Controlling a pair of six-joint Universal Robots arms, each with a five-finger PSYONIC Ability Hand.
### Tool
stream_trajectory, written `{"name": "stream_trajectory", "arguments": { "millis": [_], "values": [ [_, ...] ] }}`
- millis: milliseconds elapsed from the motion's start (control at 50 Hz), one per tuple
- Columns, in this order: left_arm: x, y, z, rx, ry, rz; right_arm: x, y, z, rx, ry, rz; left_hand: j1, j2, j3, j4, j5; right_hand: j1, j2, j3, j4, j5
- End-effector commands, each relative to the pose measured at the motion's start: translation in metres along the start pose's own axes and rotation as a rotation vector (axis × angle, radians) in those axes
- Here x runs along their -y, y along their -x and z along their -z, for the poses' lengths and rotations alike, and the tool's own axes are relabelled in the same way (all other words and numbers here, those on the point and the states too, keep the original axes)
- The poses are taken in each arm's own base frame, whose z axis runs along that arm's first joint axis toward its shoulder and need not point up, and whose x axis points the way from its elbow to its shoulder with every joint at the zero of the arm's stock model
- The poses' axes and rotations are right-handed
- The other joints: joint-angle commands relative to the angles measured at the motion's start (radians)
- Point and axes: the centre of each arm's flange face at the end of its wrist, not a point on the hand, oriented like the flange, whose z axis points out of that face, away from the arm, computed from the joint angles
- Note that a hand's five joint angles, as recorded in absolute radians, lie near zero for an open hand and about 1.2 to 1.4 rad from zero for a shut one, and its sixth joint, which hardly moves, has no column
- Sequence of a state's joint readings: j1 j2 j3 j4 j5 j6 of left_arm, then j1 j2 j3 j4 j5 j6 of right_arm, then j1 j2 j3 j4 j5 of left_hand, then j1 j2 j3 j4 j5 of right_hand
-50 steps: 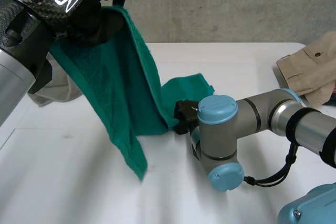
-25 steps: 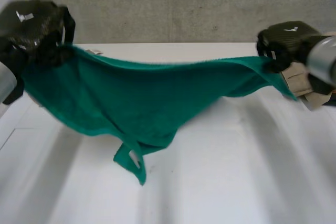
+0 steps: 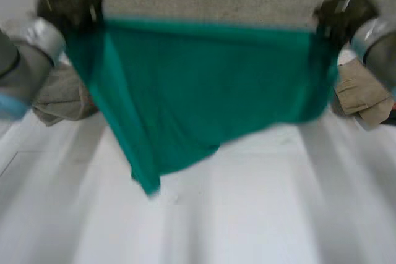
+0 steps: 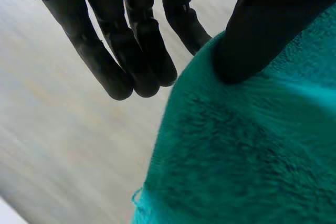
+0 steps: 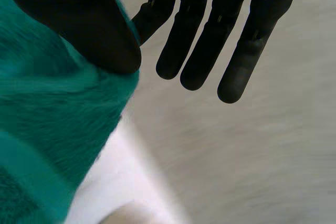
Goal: Fold the laundry.
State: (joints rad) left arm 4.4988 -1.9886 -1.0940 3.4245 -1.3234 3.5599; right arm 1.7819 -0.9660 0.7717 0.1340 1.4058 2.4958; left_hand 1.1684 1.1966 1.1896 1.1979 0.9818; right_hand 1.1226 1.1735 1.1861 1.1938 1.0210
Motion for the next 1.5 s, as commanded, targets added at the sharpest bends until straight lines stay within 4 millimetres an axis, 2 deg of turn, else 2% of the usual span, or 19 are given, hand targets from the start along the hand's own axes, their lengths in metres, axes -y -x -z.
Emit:
{"name": "stream_trajectory", "arguments": {
  "millis": [20, 80, 140, 240, 260, 320, 340, 400, 420, 480, 580, 700, 860, 920, 960, 1080, 1160, 1320, 1500],
  "values": [
    [0.072, 0.038, -0.024, 0.201, -0.439, 0.028, 0.065, -0.068, -0.016, -0.404, -0.5, -0.216, 0.228, 0.2, 0.207, 0.198, 0.24, 0.274, 0.223, 0.21, 0.202, 0.201],
    [0.067, 0.034, -0.019, 0.18, -0.412, 0.051, 0.066, -0.066, -0.011, -0.381, -0.494, -0.209, 0.228, 0.2, 0.207, 0.198, 0.24, 0.274, 0.223, 0.21, 0.202, 0.201],
    [0.048, 0.023, -0.008, 0.137, -0.318, 0.075, 0.058, -0.049, -0.006, -0.293, -0.452, -0.211, 0.228, 0.2, 0.207, 0.198, 0.24, 0.274, 0.223, 0.21, 0.202, 0.201],
    [0.01, 0.001, 0.017, 0.065, -0.164, 0.11, 0.033, -0.027, -0.001, -0.185, -0.369, -0.212, 0.228, 0.2, 0.207, 0.198, 0.24, 0.274, 0.223, 0.21, 0.202, 0.201],
    [-0.004, -0.008, 0.026, 0.04, -0.116, 0.122, 0.022, -0.018, 0.0, -0.152, -0.338, -0.216, 0.228, 0.2, 0.207, 0.198, 0.24, 0.274, 0.223, 0.21, 0.202, 0.201],
    [-0.025, -0.021, 0.04, 0.001, -0.051, 0.137, -0.001, -0.008, 0.001, -0.113, -0.272, -0.221, 0.228, 0.2, 0.207, 0.198, 0.24, 0.274, 0.223, 0.21, 0.202, 0.201],
    [-0.038, -0.03, 0.05, -0.026, -0.012, 0.148, -0.018, 0.0, 0.003, -0.082, -0.215, -0.226, 0.228, 0.2, 0.207, 0.198, 0.24, 0.274, 0.223, 0.21, 0.202, 0.201],
    [-0.057, -0.045, 0.067, -0.071, 0.046, 0.168, -0.045, 0.014, 0.009, -0.034, -0.117, -0.235, 0.228, 0.2, 0.207, 0.198, 0.24, 0.274, 0.223, 0.21, 0.202, 0.201],
    [-0.068, -0.056, 0.078, -0.111, 0.08, 0.183, -0.064, 0.025, 0.014, 0.005, -0.044, -0.242, 0.228, 0.2, 0.207, 0.198, 0.24, 0.274, 0.223, 0.21, 0.202, 0.201],
    [-0.091, -0.078, 0.101, -0.19, 0.16, 0.212, -0.098, 0.048, 0.028, 0.09, 0.096, -0.25, 0.228, 0.2, 0.207, 0.198, 0.24, 0.274, 0.223, 0.21, 0.202, 0.201],
    [-0.111, -0.095, 0.128, -0.253, 0.266, 0.228, -0.129, 0.076, 0.05, 0.217, 0.248, -0.221, 0.228, 0.2, 0.207, 0.198, 0.24, 0.274, 0.223, 0.21, 0.202, 0.201],
    [-0.109, -0.101, 0.158, -0.313, 0.421, 0.221, -0.135, 0.083, 0.077, 0.335, 0.388, -0.142, 0.228, 0.2, 0.207, 0.198, 0.24, 0.274, 0.223, 0.21, 0.202, 0.201],
    [-0.062, -0.1, 0.231, -0.584, 0.834, 0.143, -0.115, 0.05, 0.147, 0.629, 0.738, 0.084, 0.228, 0.2, 0.207, 0.198, 0.24, 0.274, 0.223, 0.21, 0.202, 0.201],
    [-0.048, -0.1, 0.249, -0.682, 0.938, 0.112, -0.112, 0.041, 0.162, 0.724, 0.808, 0.147, 0.228, 0.2, 0.207, 0.198, 0.24, 0.274, 0.223, 0.21, 0.202, 0.201],
    [-0.035, -0.1, 0.26, -0.763, 0.993, 0.088, -0.111, 0.035, 0.164, 0.746, 0.806, 0.206, 0.228, 0.2, 0.207, 0.198, 0.24, 0.274, 0.223, 0.21, 0.202, 0.201],
    [-0.026, -0.101, 0.24, -0.729, 0.865, 0.011, -0.11, 0.033, 0.152, 0.683, 0.762, 0.216, 0.228, 0.2, 0.207, 0.198, 0.24, 0.274, 0.223, 0.21, 0.202, 0.201],
    [-0.032, -0.099, 0.214, -0.633, 0.783, -0.047, -0.112, 0.043, 0.135, 0.633, 0.701, 0.207, 0.228, 0.2, 0.207, 0.198, 0.24, 0.274, 0.223, 0.21, 0.202, 0.201],
    [-0.062, -0.104, 0.146, -0.477, 0.628, -0.11, -0.126, 0.06, 0.084, 0.454, 0.539, 0.175, 0.228, 0.2, 0.207, 0.198, 0.24, 0.274, 0.223, 0.21, 0.202, 0.201],
    [-0.095, -0.122, 0.089, -0.413, 0.513, -0.148, -0.134, 0.069, 0.042, 0.322, 0.384, 0.221, 0.228, 0.2, 0.207, 0.198, 0.24, 0.274, 0.223, 0.21, 0.202, 0.201]
  ]
}}
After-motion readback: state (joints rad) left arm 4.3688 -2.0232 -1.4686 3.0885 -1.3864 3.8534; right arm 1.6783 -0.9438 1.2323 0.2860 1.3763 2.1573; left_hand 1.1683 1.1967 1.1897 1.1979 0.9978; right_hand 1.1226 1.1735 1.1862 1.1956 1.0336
